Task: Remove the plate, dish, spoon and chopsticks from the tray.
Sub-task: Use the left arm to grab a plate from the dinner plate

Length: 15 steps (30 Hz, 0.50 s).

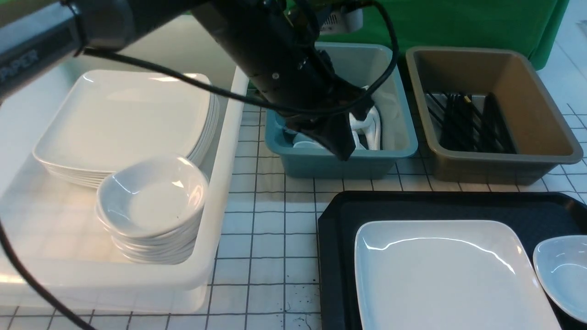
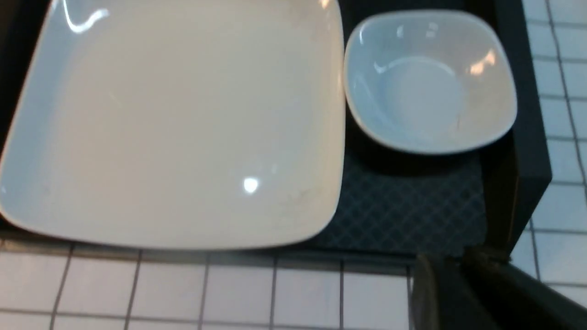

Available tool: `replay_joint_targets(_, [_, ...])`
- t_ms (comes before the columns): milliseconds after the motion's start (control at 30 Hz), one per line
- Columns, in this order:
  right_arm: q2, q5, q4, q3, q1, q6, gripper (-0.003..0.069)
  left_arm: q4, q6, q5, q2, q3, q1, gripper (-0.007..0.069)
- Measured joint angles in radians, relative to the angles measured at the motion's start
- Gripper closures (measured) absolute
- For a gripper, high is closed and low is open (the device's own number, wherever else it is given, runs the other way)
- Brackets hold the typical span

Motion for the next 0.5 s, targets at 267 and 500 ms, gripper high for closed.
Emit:
replay_joint_targets(267, [0.016,0.010,0.000,0.000,0.000,0.000,0.0531,-0.072,0.022,-0.003,-0.082,0.311,-0.067,0.0623])
replay_joint_targets(500, [0.016,-0.016,0.000,0.000,0.000,0.000,0.0528,-0.114,0.041,-0.273,-0.068,0.510,-0.174,0.0602])
